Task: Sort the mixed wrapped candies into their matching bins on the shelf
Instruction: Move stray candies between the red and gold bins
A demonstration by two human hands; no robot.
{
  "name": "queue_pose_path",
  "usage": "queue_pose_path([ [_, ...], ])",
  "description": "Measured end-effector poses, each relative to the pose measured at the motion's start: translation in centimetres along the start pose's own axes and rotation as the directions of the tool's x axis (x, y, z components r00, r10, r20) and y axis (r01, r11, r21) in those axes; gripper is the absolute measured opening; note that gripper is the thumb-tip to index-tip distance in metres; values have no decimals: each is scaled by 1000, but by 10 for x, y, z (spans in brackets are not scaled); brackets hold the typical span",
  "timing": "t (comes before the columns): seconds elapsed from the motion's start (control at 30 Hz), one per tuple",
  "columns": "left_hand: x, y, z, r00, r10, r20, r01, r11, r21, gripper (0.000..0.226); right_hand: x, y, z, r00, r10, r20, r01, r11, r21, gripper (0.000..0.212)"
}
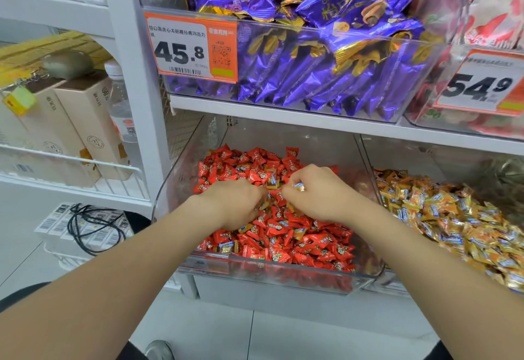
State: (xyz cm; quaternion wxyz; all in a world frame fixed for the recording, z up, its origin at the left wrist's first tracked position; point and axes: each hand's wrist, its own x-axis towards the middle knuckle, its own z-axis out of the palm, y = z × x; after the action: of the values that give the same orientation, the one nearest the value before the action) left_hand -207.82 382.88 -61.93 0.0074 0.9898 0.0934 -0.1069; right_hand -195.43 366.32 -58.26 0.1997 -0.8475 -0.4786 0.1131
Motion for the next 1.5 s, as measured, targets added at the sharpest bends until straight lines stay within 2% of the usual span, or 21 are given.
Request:
queue_pose_path([
  [0.1,-3,0,1,1000,6,-3,-6,1000,2,21,4,-5,7,995,-11,-99,10,1000,-16,53],
  [0.23,-9,-11,-9,999,-4,-31,-4,964,-267,16,9,-10,11,995,18,-94,-24,997,-72,50],
  [0.3,-14,-18,-17,996,-59,-74,30,937,-348,15,12,-11,11,999,9,-36,-12,997,-75,40],
  [0.37,-21,-24,-23,978,-132,-159,60,917,-395,23,16,-11,14,1000,-2,26,4,996,-93,16],
  [0.4,-23,-27,-23,967,-164,-196,72,911,-405,28,17,-10,15,998,-1,55,8,992,-123,11],
  [0.47,-25,-33,-22,953,-201,-225,102,917,-386,34,19,-10,17,992,7,125,15,984,-176,22],
  [0.53,-27,-37,-19,957,-186,-222,105,938,-331,30,20,-13,20,983,25,181,20,970,-241,29],
  [0.67,-28,-37,-18,981,-81,-174,17,940,-339,2,24,-21,30,971,14,239,87,909,-408,50],
  [0.8,-28,-33,-16,991,-83,-104,47,951,-304,18,29,-24,39,976,-13,216,111,885,-452,50],
  [0.9,-26,-29,-14,988,-151,-23,146,979,-146,29,30,-24,37,978,-12,209,106,890,-443,46],
  [1.0,-27,-30,-14,989,-147,29,149,987,-62,31,28,-21,34,979,-18,202,107,891,-441,41],
  [1.1,-28,-33,-15,992,-119,32,121,987,-104,19,28,-15,33,979,-23,205,103,914,-393,40],
  [1.17,-29,-33,-16,995,-101,-12,99,985,-142,29,29,-10,29,977,-38,210,101,948,-301,33],
  [1.27,-31,-30,-19,995,-69,-72,54,980,-190,20,26,-6,21,976,-61,210,107,971,-215,26],
  [1.5,-35,-18,-27,983,-78,-166,13,934,-358,23,21,-3,4,986,-118,118,126,990,-68,31],
])
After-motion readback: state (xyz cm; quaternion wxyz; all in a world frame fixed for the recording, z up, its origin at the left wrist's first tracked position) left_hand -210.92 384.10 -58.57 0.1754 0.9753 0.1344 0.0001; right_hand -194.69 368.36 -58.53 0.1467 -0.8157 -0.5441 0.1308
